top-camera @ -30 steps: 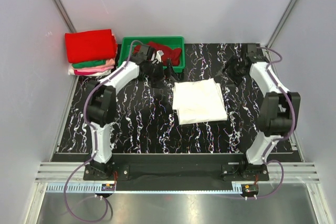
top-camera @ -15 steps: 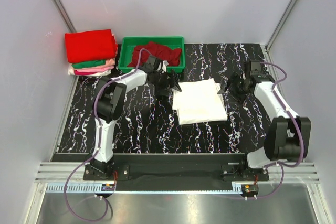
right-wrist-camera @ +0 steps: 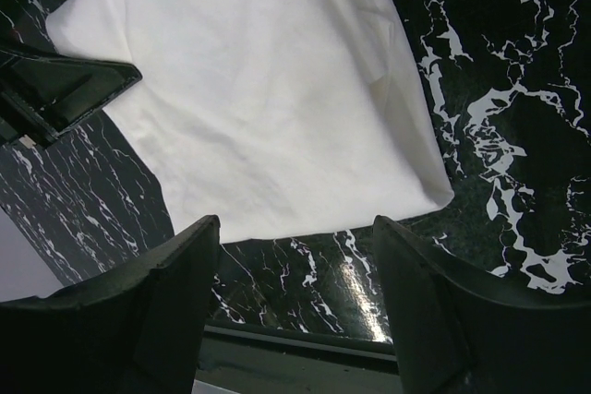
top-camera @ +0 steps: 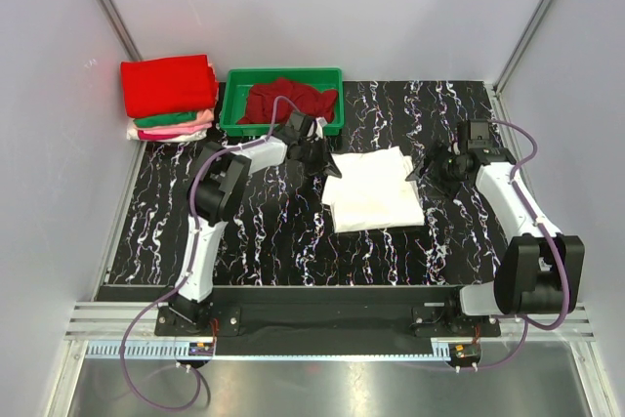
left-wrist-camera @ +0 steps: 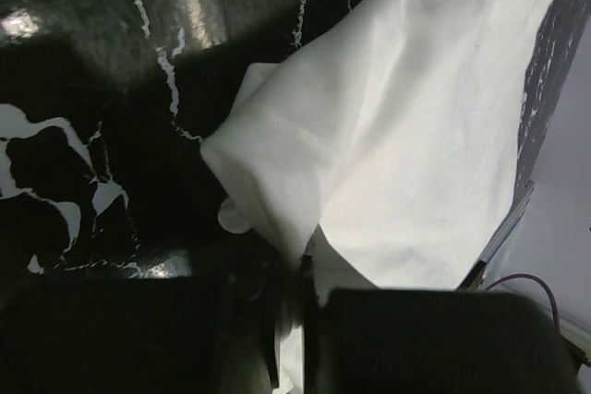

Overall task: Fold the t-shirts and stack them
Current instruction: Neatly place the folded tshirt to the corner

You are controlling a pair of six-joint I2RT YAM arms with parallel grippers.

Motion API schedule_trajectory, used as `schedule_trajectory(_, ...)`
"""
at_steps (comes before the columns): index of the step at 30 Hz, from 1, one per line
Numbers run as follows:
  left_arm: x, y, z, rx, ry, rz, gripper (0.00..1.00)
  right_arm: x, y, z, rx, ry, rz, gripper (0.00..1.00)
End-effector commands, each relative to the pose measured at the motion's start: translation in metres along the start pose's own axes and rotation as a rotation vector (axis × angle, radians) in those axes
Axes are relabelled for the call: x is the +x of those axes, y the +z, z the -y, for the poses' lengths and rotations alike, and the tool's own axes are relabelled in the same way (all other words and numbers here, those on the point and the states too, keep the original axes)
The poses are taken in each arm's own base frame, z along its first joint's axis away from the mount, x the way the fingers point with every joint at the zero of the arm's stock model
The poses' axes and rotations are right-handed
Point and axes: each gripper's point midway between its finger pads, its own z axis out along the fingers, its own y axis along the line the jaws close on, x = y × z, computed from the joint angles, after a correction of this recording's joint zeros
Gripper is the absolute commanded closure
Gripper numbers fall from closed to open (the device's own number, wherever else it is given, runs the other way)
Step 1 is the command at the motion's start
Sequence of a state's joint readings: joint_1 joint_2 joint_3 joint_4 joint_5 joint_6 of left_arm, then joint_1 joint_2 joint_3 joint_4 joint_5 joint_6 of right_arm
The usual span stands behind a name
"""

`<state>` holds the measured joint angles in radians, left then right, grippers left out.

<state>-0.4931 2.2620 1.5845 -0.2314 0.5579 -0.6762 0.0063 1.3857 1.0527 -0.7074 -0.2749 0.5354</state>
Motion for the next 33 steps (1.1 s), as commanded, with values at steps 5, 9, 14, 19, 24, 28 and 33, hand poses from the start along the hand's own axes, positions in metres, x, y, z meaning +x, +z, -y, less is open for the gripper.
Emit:
schedule_trajectory(5,0.013,-0.011,-0.016,-0.057,0.018,-0.01,1.0,0.007,-0.001,0.003,-0.011,-0.029,-0.007,0.26)
schedule_trajectory(9,0.017,-0.043,-0.02,-0.063,0.05,0.007,1.0,0.012,-0.003,0.004,-0.019,-0.033,-0.01,0.26)
schedule_trajectory(14,0.013,-0.1,-0.051,-0.237,0.112,0.008,1.0,0.02,-0.006,0.003,-0.043,-0.03,-0.019,0.26)
schedule_trajectory(19,-0.002,-0.164,-0.081,-0.41,0.195,0.035,1.0,0.024,-0.008,-0.002,-0.075,-0.02,-0.028,0.26)
schedule_trajectory(24,-0.019,-0.211,-0.098,-0.477,0.197,0.11,1.0,0.025,-0.018,-0.009,-0.105,-0.024,-0.022,0.26)
schedule_trajectory(28,-0.04,-0.248,-0.106,-0.508,0.2,0.18,1.0,0.026,-0.028,-0.014,-0.124,-0.034,-0.018,0.27)
schedule_trajectory(33,-0.073,-0.284,-0.1,-0.61,0.345,0.208,1.0,0.028,-0.035,-0.017,-0.139,-0.045,-0.017,0.26)
